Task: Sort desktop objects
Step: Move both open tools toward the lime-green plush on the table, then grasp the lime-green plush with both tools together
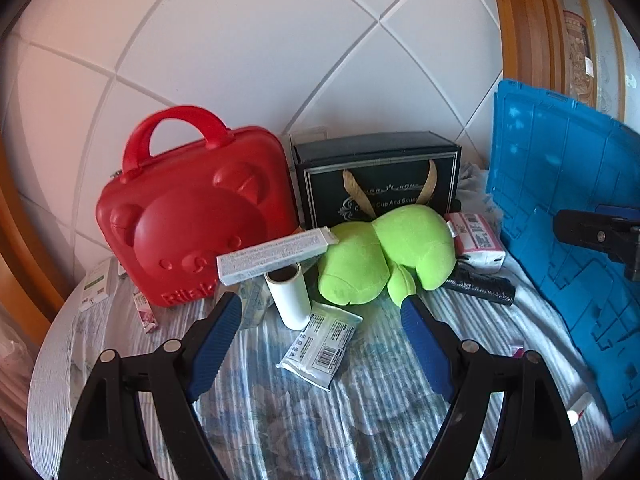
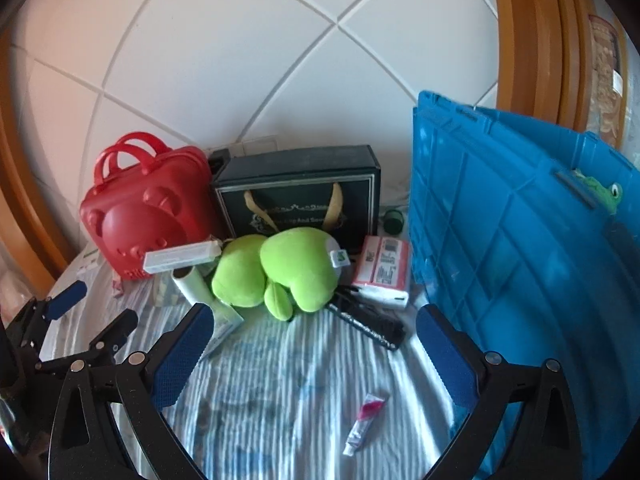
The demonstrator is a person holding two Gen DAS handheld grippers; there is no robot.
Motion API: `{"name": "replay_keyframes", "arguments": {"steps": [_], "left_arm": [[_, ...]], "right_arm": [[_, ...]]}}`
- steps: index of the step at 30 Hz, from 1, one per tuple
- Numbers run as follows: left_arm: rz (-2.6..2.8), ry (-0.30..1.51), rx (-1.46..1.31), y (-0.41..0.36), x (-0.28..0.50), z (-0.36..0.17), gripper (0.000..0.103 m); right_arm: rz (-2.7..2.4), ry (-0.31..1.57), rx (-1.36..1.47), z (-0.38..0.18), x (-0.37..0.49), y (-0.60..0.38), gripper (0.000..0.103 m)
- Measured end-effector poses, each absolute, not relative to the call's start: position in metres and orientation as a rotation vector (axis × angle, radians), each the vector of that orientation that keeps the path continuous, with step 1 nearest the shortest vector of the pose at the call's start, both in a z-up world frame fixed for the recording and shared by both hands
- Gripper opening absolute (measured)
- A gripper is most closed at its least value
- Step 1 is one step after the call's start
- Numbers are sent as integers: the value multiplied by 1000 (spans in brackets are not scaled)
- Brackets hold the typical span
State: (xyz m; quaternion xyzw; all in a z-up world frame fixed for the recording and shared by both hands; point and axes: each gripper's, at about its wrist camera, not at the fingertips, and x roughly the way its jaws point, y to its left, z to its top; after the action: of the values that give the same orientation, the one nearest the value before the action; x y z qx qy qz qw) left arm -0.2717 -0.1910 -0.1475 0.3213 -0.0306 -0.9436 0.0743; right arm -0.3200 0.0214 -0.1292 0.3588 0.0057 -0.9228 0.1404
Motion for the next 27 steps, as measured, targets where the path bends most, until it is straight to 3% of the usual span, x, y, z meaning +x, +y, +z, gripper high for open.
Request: {"name": "replay_keyframes", "arguments": {"steps": [11, 27], "left_arm": [[-2805, 48, 1169, -196, -364, -220, 82], [-2778, -1, 1313, -195, -423, -274, 82]], "right_arm": [[-2537, 63, 1254, -226, -420, -12, 102], [-2398, 119, 1428, -298, -500, -31, 102]]}}
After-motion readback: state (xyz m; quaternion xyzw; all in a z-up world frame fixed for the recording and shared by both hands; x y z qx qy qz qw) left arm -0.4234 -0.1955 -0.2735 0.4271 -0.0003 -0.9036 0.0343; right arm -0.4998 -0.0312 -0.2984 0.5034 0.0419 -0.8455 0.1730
